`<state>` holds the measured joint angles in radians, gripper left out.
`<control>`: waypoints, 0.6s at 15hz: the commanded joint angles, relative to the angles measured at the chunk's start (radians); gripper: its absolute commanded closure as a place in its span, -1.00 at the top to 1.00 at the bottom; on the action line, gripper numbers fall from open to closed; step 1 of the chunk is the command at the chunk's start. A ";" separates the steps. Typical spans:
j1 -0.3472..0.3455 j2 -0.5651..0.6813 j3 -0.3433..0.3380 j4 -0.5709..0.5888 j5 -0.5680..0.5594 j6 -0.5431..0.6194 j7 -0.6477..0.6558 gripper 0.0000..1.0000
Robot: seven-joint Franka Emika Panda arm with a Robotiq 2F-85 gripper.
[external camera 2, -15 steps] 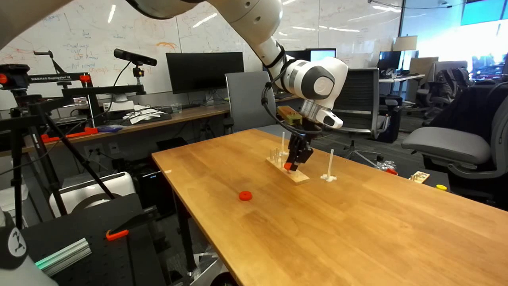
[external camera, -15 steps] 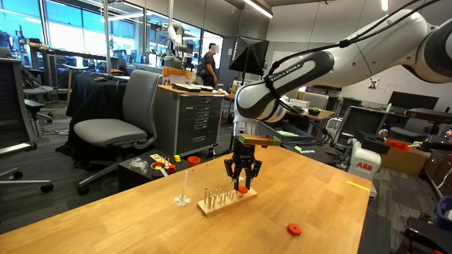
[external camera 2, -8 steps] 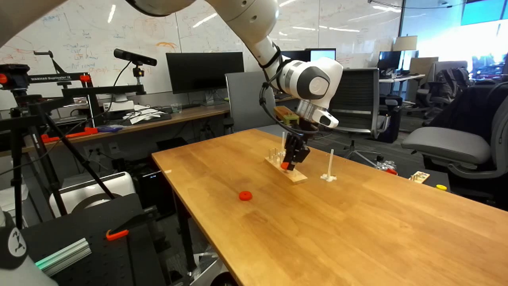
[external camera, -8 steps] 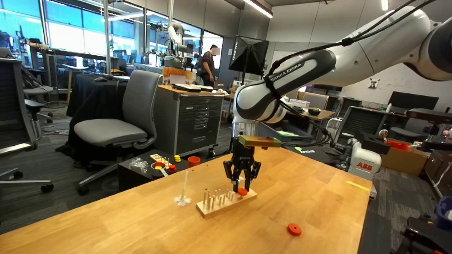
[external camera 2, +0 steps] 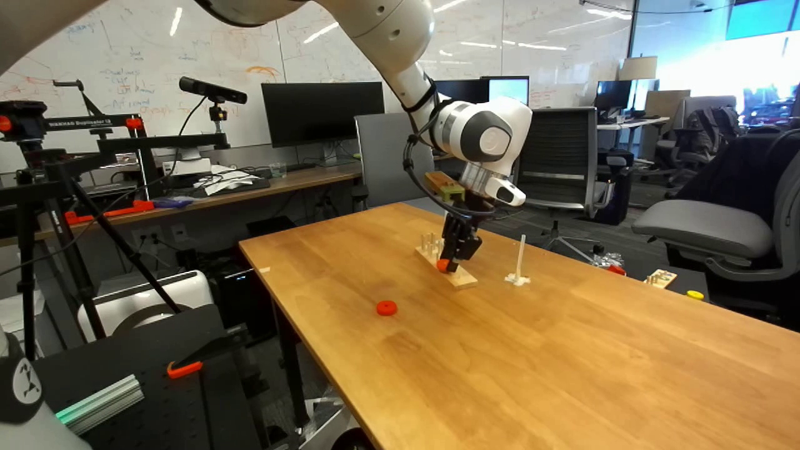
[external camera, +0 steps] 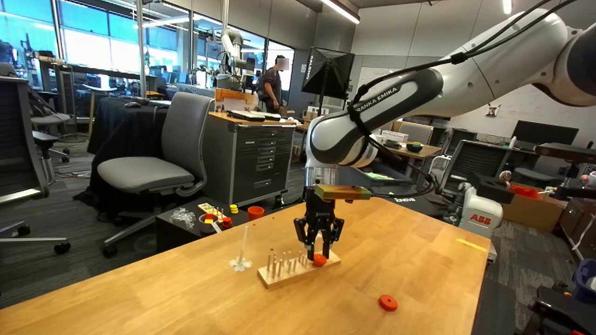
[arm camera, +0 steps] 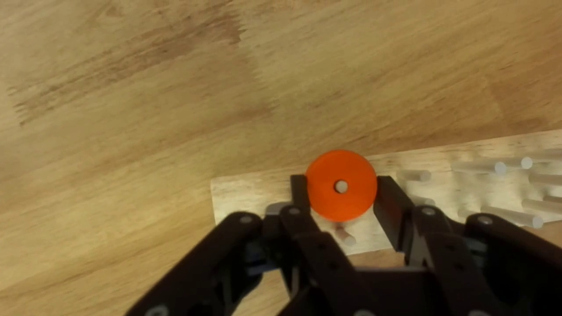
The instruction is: Put one orange ring on the wooden platform
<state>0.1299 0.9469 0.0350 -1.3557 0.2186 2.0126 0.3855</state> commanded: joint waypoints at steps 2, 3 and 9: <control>-0.002 -0.029 0.003 -0.029 0.000 0.009 -0.016 0.64; -0.004 -0.034 0.005 -0.034 0.001 0.010 -0.022 0.79; -0.006 -0.109 0.008 -0.130 -0.006 0.110 -0.095 1.00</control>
<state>0.1294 0.9246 0.0350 -1.3800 0.2186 2.0516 0.3371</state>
